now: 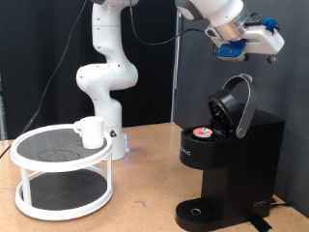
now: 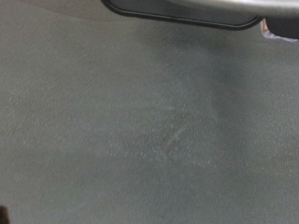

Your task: Make a cup of coffee with the keurig machine

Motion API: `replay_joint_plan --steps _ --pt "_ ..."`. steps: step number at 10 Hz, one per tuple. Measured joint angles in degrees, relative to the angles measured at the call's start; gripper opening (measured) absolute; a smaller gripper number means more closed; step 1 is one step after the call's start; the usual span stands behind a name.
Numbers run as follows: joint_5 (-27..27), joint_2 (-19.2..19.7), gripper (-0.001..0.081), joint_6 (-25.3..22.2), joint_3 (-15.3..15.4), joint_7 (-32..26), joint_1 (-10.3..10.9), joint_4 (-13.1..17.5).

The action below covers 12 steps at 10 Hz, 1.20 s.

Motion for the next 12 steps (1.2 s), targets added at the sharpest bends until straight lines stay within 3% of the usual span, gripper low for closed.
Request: replay_joint_plan --steps 4,5,6,7,8,9,10,11,12 --pt "-2.64 0.02 0.0734 3.12 0.68 2.25 -0.02 -0.88" --pt "-2.65 0.02 0.0635 3.32 0.67 2.25 -0.09 -1.05" --pt "-2.74 0.02 0.0635 3.31 0.64 2.25 -0.19 -1.13" --pt "-2.97 0.02 0.0433 3.22 0.62 2.25 -0.28 -1.21" --pt "-3.34 0.02 0.0433 3.01 0.59 2.25 -0.34 -1.3" --pt "-3.88 0.02 0.0298 2.56 0.55 2.27 -0.42 -1.45" --pt "-4.64 0.02 0.0298 2.07 0.5 2.27 -0.54 -1.79" --pt "-5.35 0.02 0.0111 1.63 0.37 2.3 -0.58 -2.29" --pt "-5.69 -0.01 0.0035 1.47 0.21 2.3 -0.64 -2.88"
